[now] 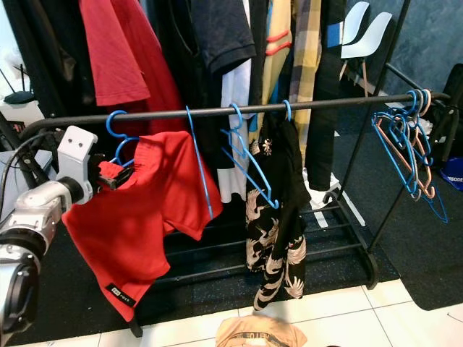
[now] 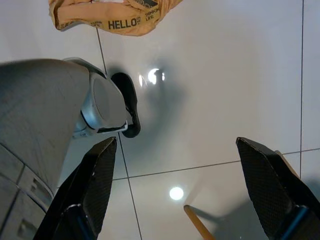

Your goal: Hang hanger

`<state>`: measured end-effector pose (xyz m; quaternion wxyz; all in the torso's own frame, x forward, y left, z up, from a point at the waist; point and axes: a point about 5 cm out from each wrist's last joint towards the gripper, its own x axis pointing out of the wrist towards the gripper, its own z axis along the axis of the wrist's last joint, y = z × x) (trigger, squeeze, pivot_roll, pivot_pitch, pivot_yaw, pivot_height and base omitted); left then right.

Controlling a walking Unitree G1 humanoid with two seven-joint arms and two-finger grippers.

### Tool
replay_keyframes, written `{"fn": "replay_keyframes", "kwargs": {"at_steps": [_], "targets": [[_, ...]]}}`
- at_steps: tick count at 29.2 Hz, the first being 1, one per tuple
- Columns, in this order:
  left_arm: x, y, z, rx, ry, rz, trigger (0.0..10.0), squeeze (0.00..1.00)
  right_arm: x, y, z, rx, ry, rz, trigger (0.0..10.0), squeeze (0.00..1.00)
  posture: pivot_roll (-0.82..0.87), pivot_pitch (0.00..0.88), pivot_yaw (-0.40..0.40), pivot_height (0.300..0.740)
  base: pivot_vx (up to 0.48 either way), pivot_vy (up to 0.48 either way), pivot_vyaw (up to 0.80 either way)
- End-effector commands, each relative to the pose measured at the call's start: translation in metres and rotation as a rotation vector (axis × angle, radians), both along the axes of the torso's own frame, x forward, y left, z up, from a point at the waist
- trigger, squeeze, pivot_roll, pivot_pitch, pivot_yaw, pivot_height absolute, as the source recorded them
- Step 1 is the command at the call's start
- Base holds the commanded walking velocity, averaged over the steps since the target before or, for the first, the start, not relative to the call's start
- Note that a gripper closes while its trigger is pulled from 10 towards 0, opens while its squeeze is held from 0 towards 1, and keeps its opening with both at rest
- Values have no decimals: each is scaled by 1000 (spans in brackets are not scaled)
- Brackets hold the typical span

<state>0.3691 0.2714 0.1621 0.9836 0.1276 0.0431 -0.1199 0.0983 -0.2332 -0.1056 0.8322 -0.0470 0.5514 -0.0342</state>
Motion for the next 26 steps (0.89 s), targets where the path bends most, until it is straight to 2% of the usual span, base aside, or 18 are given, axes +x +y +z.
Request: {"fn": "replay_keyframes", "kwargs": {"at_steps": [1,4,6,15,16,17,18,26], "targets": [[-4,7,-7,17,75,-5,10000,0,0,1,0,1,-7,10,10000,0,-165,0,23,740,0,0,0],[-8,6,-19,69,141,-24,10000,0,0,2,0,3,-8,8,10000,0,-163,0,26,740,0,0,0],[-9,7,-20,107,147,-15,10000,0,0,3,0,4,-9,7,10000,0,-162,0,26,740,0,0,0],[-6,9,-21,174,154,47,10000,0,3,5,0,8,-14,7,10000,0,-162,0,32,740,0,0,0],[-6,8,-20,173,149,52,6471,0,3,5,0,8,-15,7,10000,0,-162,0,32,740,0,0,0],[-6,8,-20,173,149,52,6471,0,3,5,0,8,-15,7,10000,0,-162,0,32,740,0,0,0],[-5,7,-20,174,144,58,0,0,3,5,0,7,-16,8,10000,0,-161,0,32,740,0,0,0],[-5,5,-22,184,152,71,0,0,5,5,0,7,-20,8,10000,0,-162,0,33,740,0,0,0]]}}
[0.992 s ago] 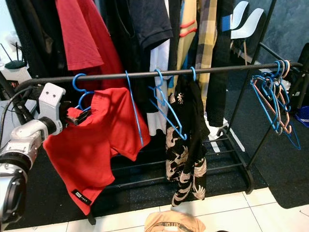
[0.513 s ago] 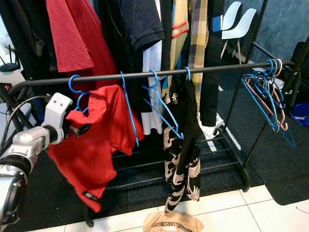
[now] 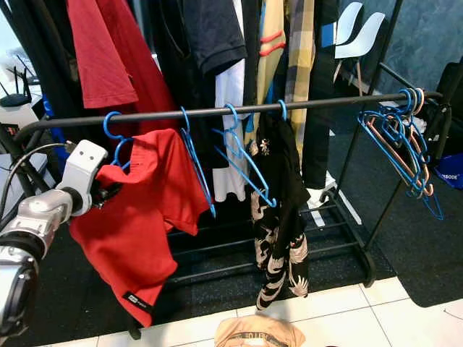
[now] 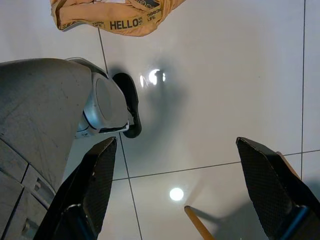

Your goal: Hang hanger

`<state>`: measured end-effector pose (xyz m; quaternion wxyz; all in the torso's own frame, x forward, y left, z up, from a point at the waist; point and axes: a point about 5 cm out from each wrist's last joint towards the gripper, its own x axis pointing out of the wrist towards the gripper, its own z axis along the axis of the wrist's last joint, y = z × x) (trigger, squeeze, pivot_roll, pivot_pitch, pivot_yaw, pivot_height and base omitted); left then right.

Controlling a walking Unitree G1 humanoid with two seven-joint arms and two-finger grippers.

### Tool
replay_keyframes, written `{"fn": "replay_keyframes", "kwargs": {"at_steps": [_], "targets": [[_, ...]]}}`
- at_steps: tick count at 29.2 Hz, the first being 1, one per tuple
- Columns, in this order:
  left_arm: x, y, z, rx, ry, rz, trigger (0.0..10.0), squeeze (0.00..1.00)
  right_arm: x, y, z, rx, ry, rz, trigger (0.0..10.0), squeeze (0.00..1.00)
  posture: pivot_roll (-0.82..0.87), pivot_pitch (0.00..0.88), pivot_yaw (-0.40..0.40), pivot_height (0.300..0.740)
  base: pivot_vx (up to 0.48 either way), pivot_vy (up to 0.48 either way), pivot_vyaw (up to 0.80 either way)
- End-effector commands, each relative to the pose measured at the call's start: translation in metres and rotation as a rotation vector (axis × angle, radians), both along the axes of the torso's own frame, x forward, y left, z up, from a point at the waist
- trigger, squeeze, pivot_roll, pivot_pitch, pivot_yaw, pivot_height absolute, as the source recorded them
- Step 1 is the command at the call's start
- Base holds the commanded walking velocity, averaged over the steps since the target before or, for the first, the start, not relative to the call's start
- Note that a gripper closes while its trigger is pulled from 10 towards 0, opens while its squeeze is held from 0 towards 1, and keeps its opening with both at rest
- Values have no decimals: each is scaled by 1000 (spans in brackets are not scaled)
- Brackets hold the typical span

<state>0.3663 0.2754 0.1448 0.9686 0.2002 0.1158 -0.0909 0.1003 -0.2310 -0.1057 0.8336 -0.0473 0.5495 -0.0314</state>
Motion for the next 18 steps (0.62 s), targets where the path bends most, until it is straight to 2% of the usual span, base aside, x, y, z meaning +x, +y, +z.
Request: {"fn": "replay_keyframes", "kwargs": {"at_steps": [1,10,13,15,18], "targets": [[-3,1,-7,18,38,6,0,0,3,2,0,4,-16,3,10000,0,-164,0,35,740,0,0,0],[-5,-1,-17,23,52,36,0,0,7,2,2,2,-23,1,10000,0,-159,0,36,740,0,0,0],[-4,-2,-14,-1,31,46,0,0,9,2,2,2,-32,-9,10000,0,-157,0,37,740,0,0,0],[-2,-1,-10,-20,8,51,0,0,10,2,2,2,-37,-13,10000,0,-156,0,36,740,0,0,0],[4,6,17,-85,-110,68,0,0,14,3,3,1,-44,-15,10000,0,-146,0,34,740,0,0,0]]}}
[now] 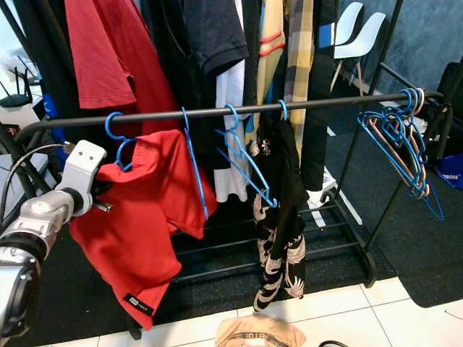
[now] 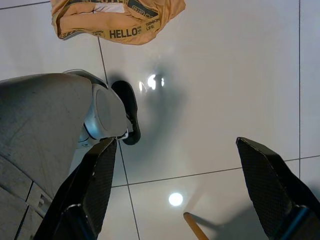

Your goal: Hang hanger

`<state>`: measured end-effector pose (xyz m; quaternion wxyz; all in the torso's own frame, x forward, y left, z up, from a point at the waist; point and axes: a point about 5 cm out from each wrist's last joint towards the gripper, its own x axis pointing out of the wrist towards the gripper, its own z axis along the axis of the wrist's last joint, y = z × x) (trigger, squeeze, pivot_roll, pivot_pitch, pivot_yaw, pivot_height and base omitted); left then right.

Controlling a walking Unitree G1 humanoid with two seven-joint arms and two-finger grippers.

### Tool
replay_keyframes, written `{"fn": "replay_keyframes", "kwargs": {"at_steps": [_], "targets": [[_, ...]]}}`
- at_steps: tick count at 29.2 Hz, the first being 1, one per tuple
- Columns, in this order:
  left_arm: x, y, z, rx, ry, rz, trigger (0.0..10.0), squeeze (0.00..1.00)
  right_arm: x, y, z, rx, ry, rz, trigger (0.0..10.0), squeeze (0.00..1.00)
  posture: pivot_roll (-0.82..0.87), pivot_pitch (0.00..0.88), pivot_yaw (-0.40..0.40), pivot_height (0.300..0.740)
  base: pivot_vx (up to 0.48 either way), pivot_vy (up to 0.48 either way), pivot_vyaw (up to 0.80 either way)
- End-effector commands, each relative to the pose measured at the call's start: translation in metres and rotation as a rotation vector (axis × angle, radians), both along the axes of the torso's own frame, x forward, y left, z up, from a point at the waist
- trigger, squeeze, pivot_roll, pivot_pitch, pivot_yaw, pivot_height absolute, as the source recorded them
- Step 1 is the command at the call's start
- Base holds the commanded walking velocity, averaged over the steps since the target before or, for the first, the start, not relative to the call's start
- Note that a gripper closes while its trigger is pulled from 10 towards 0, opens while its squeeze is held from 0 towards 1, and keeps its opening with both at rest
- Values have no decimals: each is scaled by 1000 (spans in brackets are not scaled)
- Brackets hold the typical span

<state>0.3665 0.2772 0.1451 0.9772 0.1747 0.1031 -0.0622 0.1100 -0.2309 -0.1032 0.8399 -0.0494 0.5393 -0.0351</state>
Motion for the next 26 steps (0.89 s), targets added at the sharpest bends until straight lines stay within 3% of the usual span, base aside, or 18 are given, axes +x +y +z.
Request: {"fn": "replay_keyframes", "kwargs": {"at_steps": [1,9,18,20,21,22,23,24,25,26], "targets": [[4,8,23,-51,-105,20,0,0,5,4,1,8,-20,-11,10000,0,-139,0,35,740,0,0,0],[0,16,38,-100,-205,-28,0,0,9,5,1,10,-23,-4,10000,0,-124,0,34,740,0,0,0],[-15,24,28,-115,-212,-104,0,0,12,6,2,18,-22,12,10000,0,-86,0,27,740,0,0,0],[-19,28,27,-126,-217,-116,549,0,13,6,2,19,-23,13,10000,0,-82,0,27,740,0,0,0],[-23,31,27,-141,-221,-130,3176,0,14,7,2,20,-24,14,10000,0,-74,0,26,740,0,0,0],[-23,31,27,-141,-221,-130,3176,0,14,7,2,20,-24,14,10000,0,-74,0,26,740,0,0,0],[-31,36,25,-117,-204,-177,8235,0,15,8,3,23,-27,16,10000,0,-64,0,23,740,0,0,0],[-31,36,25,-117,-204,-177,8235,0,15,8,3,23,-27,16,10000,0,-64,0,23,740,0,0,0],[-35,38,23,-98,-181,-207,10000,0,16,8,3,24,-28,18,10000,0,-60,0,23,740,0,0,0],[-35,38,23,-98,-181,-207,10000,0,16,8,3,24,-28,18,10000,0,-60,0,23,740,0,0,0]]}}
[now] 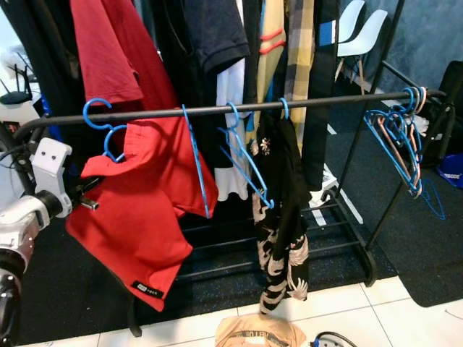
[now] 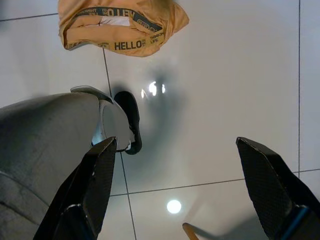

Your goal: Hang hanger

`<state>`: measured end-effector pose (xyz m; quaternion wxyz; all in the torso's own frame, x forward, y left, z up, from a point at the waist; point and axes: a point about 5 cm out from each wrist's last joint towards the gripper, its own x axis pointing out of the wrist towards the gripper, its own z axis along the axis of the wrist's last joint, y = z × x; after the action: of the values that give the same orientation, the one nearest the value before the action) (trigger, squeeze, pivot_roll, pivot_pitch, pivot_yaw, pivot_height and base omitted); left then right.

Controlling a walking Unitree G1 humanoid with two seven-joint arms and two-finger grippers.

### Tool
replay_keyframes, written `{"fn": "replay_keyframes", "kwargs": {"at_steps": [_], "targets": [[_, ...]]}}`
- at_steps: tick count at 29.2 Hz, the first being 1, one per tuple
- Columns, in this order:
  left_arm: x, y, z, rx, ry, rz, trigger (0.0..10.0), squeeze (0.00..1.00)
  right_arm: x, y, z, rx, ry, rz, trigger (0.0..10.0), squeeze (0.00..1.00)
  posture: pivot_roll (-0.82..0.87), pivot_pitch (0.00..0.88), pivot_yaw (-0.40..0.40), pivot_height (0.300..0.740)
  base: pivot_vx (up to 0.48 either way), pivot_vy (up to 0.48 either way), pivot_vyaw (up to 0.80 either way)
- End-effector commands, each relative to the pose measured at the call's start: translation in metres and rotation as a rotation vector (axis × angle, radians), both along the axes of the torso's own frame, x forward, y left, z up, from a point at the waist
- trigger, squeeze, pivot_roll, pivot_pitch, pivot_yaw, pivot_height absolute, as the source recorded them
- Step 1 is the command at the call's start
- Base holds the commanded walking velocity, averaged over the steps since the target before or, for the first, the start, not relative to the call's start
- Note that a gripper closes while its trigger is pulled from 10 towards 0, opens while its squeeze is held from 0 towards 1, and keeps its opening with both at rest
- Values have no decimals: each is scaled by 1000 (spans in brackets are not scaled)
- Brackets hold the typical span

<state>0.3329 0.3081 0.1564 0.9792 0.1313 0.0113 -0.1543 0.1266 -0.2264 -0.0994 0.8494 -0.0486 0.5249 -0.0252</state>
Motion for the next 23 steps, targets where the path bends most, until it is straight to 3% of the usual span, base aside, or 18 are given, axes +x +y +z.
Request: {"fn": "replay_keyframes", "kwargs": {"at_steps": [1,7,13,17,19,23], "targets": [[-7,9,8,43,-12,-35,10000,0,1,4,-1,13,4,1,10000,0,-54,0,22,740,0,0,0],[-35,24,3,155,136,-180,10000,0,4,4,0,18,-6,-11,10000,0,-41,0,21,740,0,0,0],[-42,26,12,186,140,-209,10000,0,5,3,1,17,-8,-15,10000,0,-31,0,20,740,0,0,0],[-44,20,15,167,130,-247,10000,0,6,3,1,16,-10,-19,10000,0,-26,0,18,740,0,0,0],[-50,3,19,111,123,-360,10000,0,8,2,2,7,-16,11,10000,0,-29,0,18,740,-272,0,0],[-54,-5,17,100,135,-412,10000,0,10,2,3,2,-19,38,10000,0,-32,0,13,740,-320,0,0]]}}
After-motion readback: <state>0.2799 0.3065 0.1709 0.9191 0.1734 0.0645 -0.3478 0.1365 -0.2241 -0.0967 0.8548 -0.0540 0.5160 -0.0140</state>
